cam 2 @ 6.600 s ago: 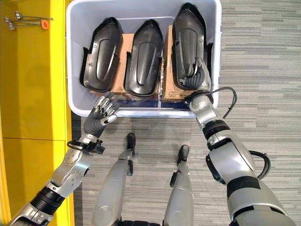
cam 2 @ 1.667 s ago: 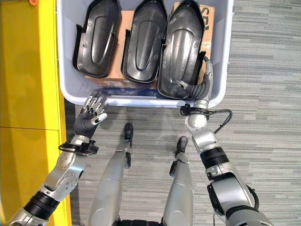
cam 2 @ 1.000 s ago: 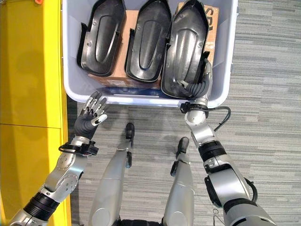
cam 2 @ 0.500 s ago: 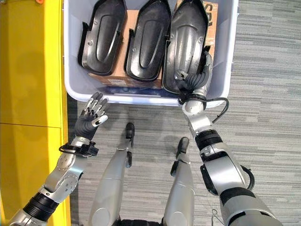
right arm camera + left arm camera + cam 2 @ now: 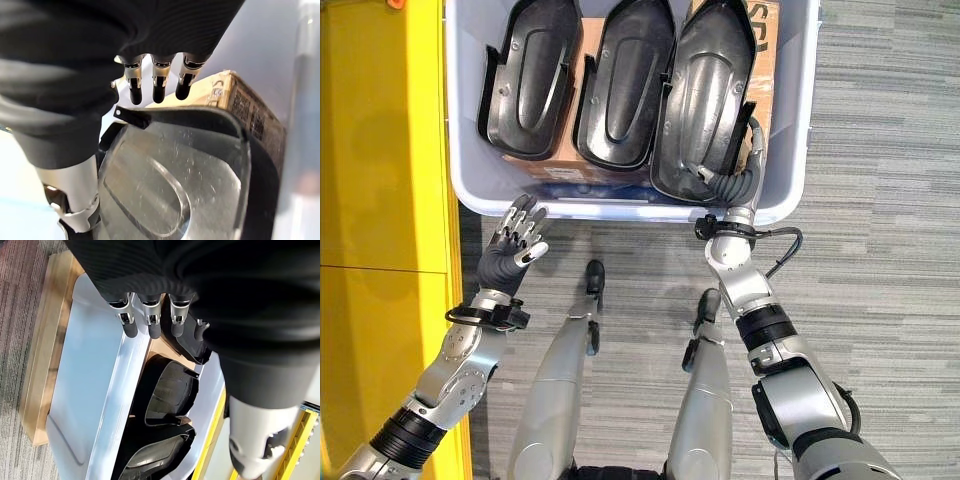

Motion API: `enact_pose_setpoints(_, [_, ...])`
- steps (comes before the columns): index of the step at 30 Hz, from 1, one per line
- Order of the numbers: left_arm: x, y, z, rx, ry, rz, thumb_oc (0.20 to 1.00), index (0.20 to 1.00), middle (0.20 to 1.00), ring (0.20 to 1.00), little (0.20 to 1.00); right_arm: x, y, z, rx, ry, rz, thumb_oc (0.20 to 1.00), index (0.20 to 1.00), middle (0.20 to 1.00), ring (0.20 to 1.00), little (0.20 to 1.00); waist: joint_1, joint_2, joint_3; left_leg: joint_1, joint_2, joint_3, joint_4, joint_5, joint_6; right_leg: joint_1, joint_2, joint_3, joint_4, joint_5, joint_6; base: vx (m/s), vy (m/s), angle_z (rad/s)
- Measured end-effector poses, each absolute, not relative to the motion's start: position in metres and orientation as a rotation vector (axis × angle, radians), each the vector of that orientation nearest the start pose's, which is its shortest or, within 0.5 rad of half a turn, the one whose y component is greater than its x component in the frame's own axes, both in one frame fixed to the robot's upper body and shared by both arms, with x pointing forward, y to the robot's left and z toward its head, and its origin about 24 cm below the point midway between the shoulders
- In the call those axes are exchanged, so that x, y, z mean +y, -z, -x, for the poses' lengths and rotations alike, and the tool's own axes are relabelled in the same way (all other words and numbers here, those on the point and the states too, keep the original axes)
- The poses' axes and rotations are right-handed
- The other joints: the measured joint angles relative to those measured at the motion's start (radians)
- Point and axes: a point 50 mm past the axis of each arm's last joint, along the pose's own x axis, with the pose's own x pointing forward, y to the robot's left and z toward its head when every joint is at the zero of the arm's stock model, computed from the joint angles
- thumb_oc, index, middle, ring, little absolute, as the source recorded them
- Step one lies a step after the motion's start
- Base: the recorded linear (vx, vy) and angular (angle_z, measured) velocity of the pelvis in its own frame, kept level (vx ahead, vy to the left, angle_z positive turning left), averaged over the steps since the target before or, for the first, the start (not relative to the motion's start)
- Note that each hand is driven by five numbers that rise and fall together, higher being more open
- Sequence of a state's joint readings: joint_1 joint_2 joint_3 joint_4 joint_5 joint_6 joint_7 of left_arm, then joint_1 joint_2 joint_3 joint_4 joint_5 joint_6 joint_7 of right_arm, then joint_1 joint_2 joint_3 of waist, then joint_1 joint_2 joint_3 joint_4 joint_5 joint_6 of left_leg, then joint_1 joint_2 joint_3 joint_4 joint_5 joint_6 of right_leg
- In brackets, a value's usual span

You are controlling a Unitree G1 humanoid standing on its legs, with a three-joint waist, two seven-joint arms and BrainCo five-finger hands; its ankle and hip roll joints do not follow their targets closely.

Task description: Move parts from the plastic box to the shelf.

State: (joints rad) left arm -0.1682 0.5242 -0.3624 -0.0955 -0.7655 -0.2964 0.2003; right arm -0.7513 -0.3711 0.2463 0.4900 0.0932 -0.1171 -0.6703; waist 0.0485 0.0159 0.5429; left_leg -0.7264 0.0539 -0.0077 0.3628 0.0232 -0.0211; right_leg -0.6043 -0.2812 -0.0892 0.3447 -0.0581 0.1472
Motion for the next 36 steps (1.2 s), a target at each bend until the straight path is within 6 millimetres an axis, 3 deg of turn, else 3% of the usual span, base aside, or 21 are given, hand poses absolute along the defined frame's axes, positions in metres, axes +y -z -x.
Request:
enact_pose_setpoints(14, [0.162, -0.111, -0.268, -0.269, 0.177, 0.311, 1.000, 1.000, 1.000, 1.000, 1.000, -0.171, -0.167, -0.373, -0.379, 0.477, 0.210, 1.000, 1.000, 1.000, 1.000, 1.000, 0.000, 0.000, 0.000, -0.005, 0.000, 0.001, 0.002, 0.000, 0.000, -0.007, 0.000, 0.004, 0.003, 0.000, 0.000, 0.00, 0.000, 0.00])
enact_pose_setpoints(36, [0.163, -0.109, -0.267, -0.258, 0.185, 0.295, 1.000, 1.000, 1.000, 1.000, 1.000, -0.176, -0.191, -0.396, -0.346, 0.545, 0.088, 1.000, 1.000, 1.000, 1.000, 1.000, 0.010, 0.000, 0.000, -0.007, -0.001, 0.001, 0.004, 0.000, 0.000, -0.010, 0.000, 0.008, 0.006, 0.000, 0.000, 0.00, 0.000, 0.00])
